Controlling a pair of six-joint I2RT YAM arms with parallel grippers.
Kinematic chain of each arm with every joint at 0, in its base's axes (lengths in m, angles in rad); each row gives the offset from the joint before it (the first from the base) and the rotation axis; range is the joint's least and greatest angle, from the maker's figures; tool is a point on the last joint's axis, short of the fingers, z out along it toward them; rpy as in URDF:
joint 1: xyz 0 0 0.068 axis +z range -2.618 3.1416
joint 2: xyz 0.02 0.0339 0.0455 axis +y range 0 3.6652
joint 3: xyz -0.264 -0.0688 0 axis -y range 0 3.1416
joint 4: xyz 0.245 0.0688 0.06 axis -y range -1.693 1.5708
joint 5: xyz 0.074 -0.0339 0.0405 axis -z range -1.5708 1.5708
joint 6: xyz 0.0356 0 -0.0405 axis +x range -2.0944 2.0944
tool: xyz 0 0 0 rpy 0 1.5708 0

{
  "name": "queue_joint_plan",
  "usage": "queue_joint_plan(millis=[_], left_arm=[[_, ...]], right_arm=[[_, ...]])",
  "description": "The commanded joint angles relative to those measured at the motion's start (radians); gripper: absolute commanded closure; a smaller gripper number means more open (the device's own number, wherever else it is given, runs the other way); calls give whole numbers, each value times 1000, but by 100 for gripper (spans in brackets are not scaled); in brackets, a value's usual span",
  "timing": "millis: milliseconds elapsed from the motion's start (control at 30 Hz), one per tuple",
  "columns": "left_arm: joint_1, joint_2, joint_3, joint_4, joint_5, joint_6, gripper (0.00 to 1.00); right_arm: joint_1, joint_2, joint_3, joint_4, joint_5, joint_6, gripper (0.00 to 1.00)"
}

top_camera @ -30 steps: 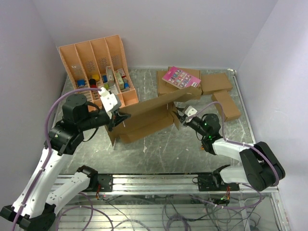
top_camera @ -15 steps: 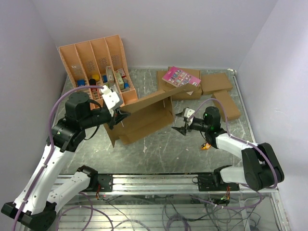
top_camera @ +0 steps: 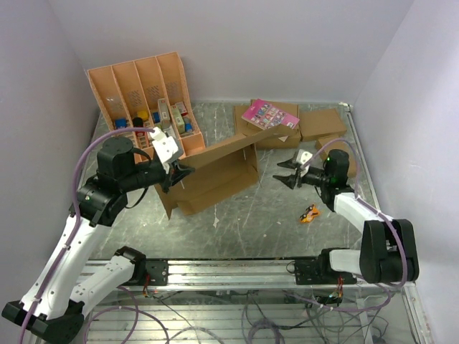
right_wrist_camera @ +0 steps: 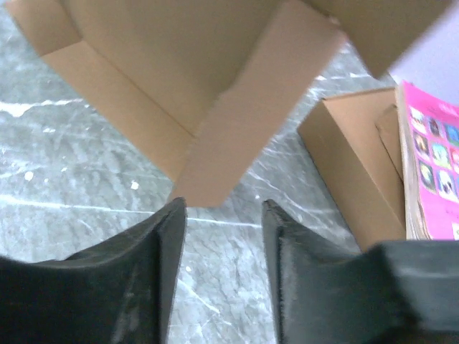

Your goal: Fold the paper box

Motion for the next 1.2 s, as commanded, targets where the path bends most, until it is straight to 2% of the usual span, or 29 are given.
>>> queue_joint_plan(millis=[0,33,67,133,200,267,367,567,733,833,967,1067,1167], left_arm=[[-4,-12,27,-43,37,-23,93],[-3,-13,31,-44,39,-23,93],[-4,-12,35,-45,41,-22,93],[-3,-12,42,-51,48,-20,93],[-3,-14,46,-54,50,-21,93],[-3,-20,47,-52,48,-24,93],[-4,-27,49,-54,45,-26,93],[-3,-22,60,-61,54,-20,93],[-3,-24,71,-55,57,-25,93],[-4,-27,69,-41,68,-33,93],[-4,-29,68,-33,79,-36,93],[-4,-27,66,-23,95,-39,93],[-3,-27,58,1,109,-50,93]], right_arm=[[-57,49,17,162,26,305,64],[-58,79,22,225,62,409,72],[-57,121,33,293,103,505,75],[-54,206,72,361,107,663,74],[-51,290,121,432,97,814,63],[-50,355,139,521,79,898,51],[-38,410,169,571,46,913,41],[-6,467,178,670,-39,954,41],[46,494,222,570,-81,864,46],[58,508,241,526,-87,807,40],[57,526,241,549,-79,795,32],[58,546,236,617,-75,827,32],[59,583,212,785,-75,901,36]])
